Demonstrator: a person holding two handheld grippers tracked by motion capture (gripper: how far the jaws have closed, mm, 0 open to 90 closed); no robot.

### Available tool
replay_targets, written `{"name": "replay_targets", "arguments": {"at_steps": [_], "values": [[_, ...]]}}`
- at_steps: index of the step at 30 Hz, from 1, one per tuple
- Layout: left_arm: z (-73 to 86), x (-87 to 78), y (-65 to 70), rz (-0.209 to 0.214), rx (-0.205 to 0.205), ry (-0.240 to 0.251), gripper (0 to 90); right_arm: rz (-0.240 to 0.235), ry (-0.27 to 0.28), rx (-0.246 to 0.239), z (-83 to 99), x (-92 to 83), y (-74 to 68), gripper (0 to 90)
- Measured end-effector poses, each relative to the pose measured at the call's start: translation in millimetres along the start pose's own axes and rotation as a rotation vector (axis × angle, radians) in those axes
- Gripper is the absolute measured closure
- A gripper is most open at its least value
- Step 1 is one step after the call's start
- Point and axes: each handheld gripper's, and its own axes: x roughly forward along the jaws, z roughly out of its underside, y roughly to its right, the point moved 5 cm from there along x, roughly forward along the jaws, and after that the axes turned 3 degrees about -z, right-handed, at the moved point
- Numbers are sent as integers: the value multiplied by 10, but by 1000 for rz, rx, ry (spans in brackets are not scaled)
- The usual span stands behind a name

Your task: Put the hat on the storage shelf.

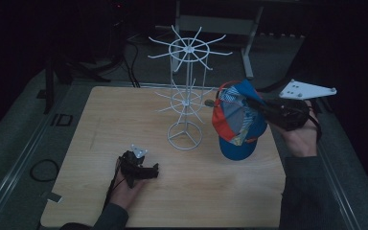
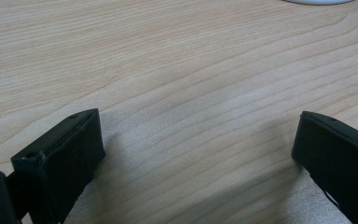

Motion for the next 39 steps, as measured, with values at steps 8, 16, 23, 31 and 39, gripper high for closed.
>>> {"name": "replay_targets", "arguments": {"at_steps": [8,16,23,31,39], "values": [[0,0,0,0,0,0,24,2,18,-2,-78,-13,7,882],[0,0,0,0,0,0,24,7,35,1,-137,-11,26,882],[0,0,0,0,0,0,24,11,46,8,-164,-22,52,882],[0,1,1,0,-1,1,24,7,76,26,-213,-57,103,883],[0,0,-1,0,1,0,24,12,83,28,-240,-38,136,883]]}}
